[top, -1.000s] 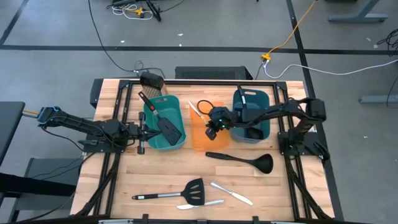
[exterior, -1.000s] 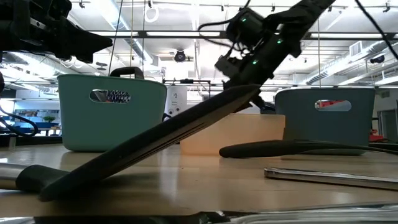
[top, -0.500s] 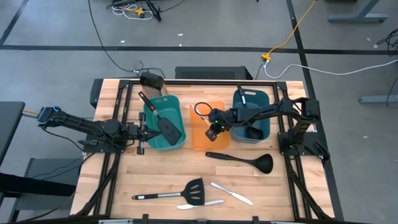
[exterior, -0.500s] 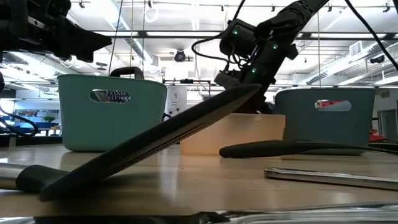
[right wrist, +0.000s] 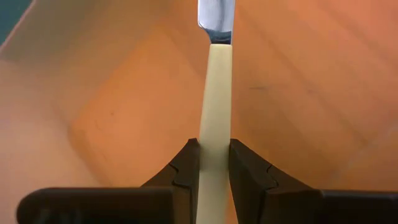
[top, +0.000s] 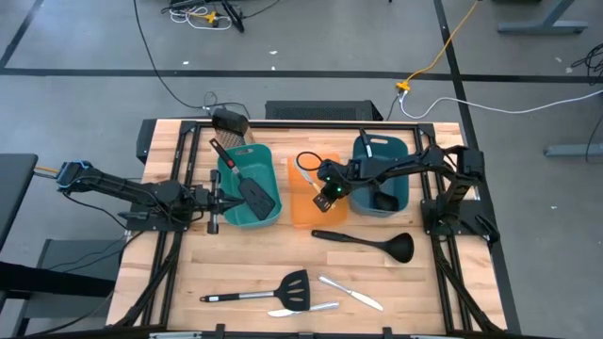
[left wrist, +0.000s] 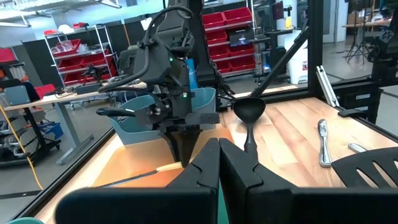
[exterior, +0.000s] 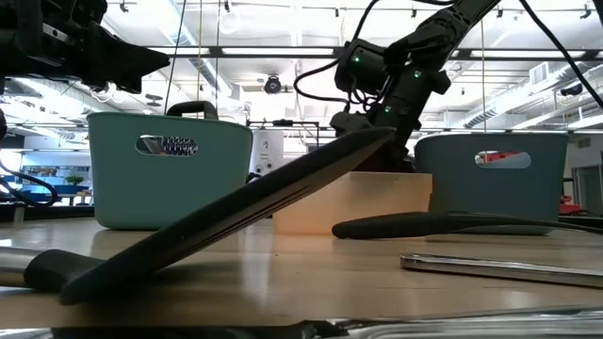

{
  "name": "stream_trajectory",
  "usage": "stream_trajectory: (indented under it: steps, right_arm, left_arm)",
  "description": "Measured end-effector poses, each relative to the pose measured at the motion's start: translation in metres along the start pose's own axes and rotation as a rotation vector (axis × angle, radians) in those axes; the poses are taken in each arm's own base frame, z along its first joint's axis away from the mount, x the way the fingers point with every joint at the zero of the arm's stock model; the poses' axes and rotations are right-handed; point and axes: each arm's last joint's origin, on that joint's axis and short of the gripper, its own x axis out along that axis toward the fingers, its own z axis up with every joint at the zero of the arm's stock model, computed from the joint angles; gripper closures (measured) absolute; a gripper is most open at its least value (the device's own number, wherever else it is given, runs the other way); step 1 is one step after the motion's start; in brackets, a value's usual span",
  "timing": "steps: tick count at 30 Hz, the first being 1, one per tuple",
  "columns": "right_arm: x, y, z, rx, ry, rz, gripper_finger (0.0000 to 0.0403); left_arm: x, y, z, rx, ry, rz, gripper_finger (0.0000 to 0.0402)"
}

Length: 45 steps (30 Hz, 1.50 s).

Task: Pick & Place Kitchen Items
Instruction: Put the yellow table knife into the orange bin

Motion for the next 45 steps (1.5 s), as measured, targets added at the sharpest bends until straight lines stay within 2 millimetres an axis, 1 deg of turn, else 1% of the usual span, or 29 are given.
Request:
stream_trajectory:
  steps: [3, 9, 16, 23, 26, 28, 33, 36, 38, 41, 45]
  right_arm:
    - [0.001, -0.003, 0.001, 0.003, -0.002, -0.012, 0.0334]
    - [0.003, -0.004, 0.002, -0.009, -0.009, -0.027, 0.0335]
    - [0.003, -0.002, 0.004, -0.086, -0.033, 0.004, 0.0334]
    - [0.0, 0.002, 0.007, -0.04, -0.029, 0.017, 0.0333]
    - [-0.008, 0.008, 0.013, -0.048, -0.026, -0.048, 0.0333]
    - [-0.017, 0.013, 0.018, -0.071, 0.011, -0.097, 0.0334]
    - [-0.041, 0.026, 0.034, -0.104, 0.036, -0.114, 0.0337]
    - [-0.048, 0.031, 0.042, -0.144, 0.042, -0.119, 0.0337]
    - [-0.044, 0.033, 0.043, -0.213, 0.081, -0.117, 0.0337]
    - [-0.03, 0.037, 0.048, -0.287, 0.14, -0.133, 0.0337]
    - [-0.006, 0.035, 0.044, -0.325, 0.32, -0.261, 0.0337]
  left_arm:
    - [0.0, 0.0, 0.0, 0.0, 0.0, 0.0, 0.0394]
    - [0.0, 0.0, 0.0, 0.002, 0.0, 0.0, 0.0394]
    - [0.0, 0.0, 0.0, 0.003, 0.0, 0.0, 0.0394]
    - [0.0, 0.0, 0.0, 0.004, 0.0, 0.001, 0.0394]
    - [0.0, 0.0, 0.0, 0.004, 0.0, 0.001, 0.0394]
    - [0.0, 0.0, 0.0, 0.004, 0.0, 0.001, 0.0394]
    - [0.0, 0.0, 0.0, 0.012, 0.0, 0.001, 0.0394]
    - [0.0, 0.0, 0.0, 0.012, 0.0, 0.001, 0.0394]
    - [0.0, 0.0, 0.0, 0.012, -0.001, 0.001, 0.0394]
    - [0.0, 0.0, 0.0, 0.012, -0.001, 0.001, 0.0394]
    - [0.0, 0.0, 0.0, 0.012, -0.001, 0.001, 0.0394]
